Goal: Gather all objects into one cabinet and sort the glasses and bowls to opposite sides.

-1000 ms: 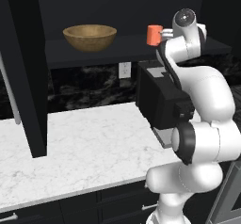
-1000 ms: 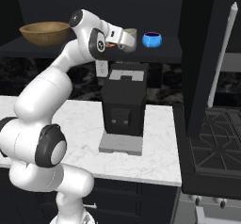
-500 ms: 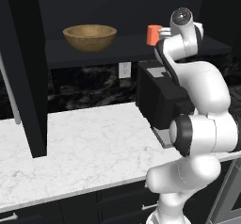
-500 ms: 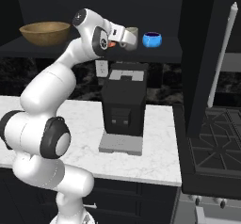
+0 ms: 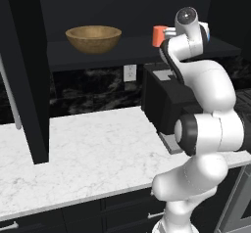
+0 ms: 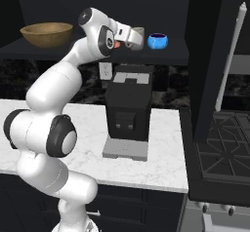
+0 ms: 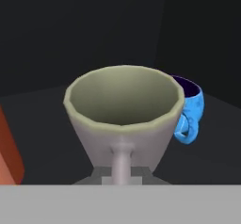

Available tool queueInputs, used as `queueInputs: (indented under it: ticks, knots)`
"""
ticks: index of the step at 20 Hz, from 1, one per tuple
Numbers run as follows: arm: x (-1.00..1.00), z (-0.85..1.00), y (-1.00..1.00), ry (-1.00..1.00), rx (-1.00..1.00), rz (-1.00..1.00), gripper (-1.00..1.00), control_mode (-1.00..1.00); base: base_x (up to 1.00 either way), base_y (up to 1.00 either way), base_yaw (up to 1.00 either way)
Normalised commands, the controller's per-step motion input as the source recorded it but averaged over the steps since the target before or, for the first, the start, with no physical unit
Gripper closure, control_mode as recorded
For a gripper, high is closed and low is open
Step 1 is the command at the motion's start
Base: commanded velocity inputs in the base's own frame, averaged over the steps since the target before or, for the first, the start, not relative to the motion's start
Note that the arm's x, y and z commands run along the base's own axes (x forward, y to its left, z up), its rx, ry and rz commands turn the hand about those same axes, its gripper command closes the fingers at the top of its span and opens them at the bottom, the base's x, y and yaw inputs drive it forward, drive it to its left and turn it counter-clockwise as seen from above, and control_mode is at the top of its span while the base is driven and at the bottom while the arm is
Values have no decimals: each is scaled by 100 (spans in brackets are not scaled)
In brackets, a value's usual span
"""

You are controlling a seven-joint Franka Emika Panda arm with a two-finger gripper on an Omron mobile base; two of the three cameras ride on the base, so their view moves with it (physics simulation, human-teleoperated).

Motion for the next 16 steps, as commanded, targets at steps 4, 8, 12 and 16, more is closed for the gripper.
queueInputs:
  ticks: [4,8,12,16]
  knots:
    - [8,-11,0,0,0,0,-100,-100,0,0,0]
    - [2,-8,0,0,0,0,-100,-100,0,0,0]
    - [0,-1,-2,0,0,0,-100,-100,0,0,0]
    - [-4,0,-14,0,1,0,-100,-100,0,0,0]
